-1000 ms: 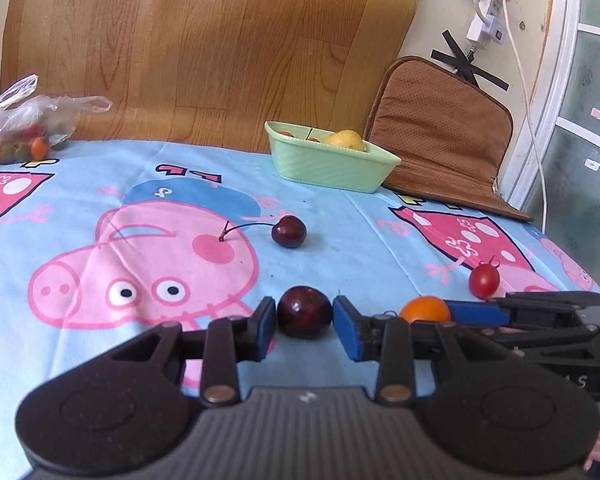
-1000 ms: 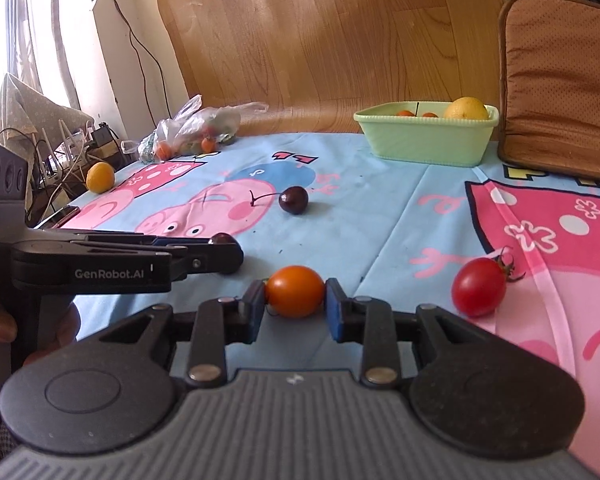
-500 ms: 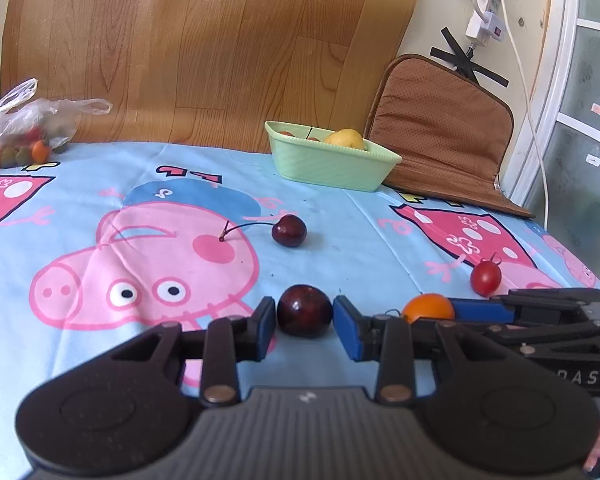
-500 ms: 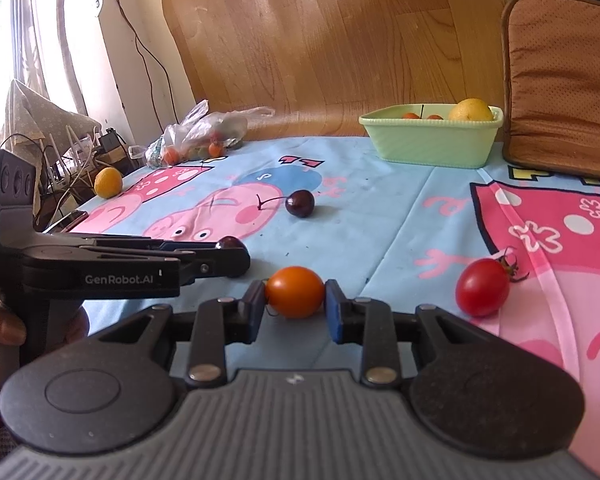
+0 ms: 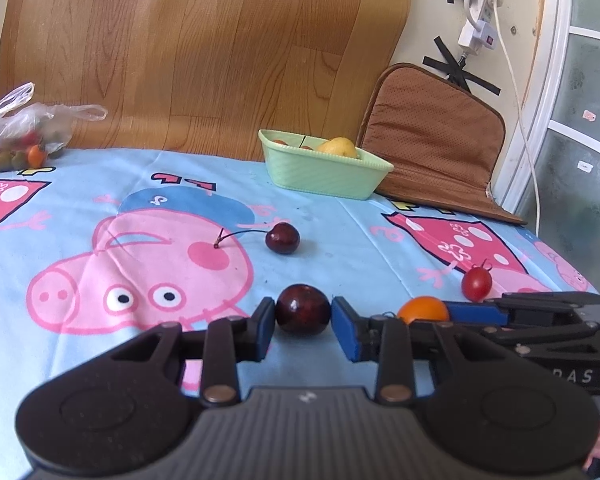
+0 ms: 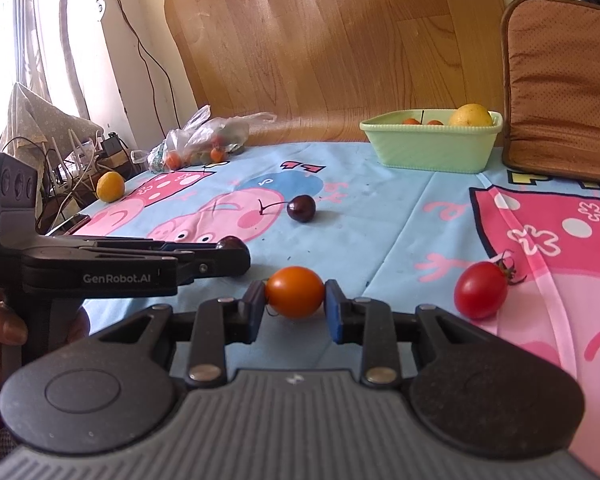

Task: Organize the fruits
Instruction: 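Carry the cherry and orange tomato over the green bowl and release both, then grasp another dark cherry with the left tool while the right tool grasps a red tomato, then carry the cherry and red tomato over the green bowl and open both tools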

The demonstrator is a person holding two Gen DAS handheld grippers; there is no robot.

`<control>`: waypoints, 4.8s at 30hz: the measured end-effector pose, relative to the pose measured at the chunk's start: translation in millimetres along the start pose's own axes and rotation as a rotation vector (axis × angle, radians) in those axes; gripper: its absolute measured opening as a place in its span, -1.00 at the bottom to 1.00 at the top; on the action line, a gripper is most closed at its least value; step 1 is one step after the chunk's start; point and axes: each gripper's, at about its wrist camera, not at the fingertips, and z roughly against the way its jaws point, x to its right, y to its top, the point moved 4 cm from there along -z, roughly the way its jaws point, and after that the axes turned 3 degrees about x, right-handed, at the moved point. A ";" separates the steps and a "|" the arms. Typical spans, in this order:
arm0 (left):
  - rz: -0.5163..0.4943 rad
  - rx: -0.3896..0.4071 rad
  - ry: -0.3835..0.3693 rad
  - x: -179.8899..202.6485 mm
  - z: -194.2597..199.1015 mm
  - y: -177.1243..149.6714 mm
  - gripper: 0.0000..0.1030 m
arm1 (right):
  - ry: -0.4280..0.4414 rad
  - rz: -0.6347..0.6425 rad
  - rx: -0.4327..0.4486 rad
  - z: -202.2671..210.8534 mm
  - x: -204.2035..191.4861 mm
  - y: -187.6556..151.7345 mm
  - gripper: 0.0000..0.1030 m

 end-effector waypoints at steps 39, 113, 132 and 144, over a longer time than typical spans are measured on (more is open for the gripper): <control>0.044 -0.155 -0.039 -7.6 -246.8 171.7 -0.26 | -0.205 -0.040 0.067 -105.5 165.4 133.3 -0.32; -0.094 -0.034 -0.040 38.7 12.2 7.5 -0.49 | -0.114 0.186 0.001 19.8 -7.7 -3.8 -0.27; 0.030 -0.091 -0.073 -5.1 -234.5 173.0 -0.40 | -0.173 -0.020 0.102 -137.0 157.4 143.7 -0.22; 0.141 -0.004 -0.117 -6.9 -148.2 156.5 -0.39 | -0.101 -0.287 0.195 -70.6 159.7 140.7 -0.10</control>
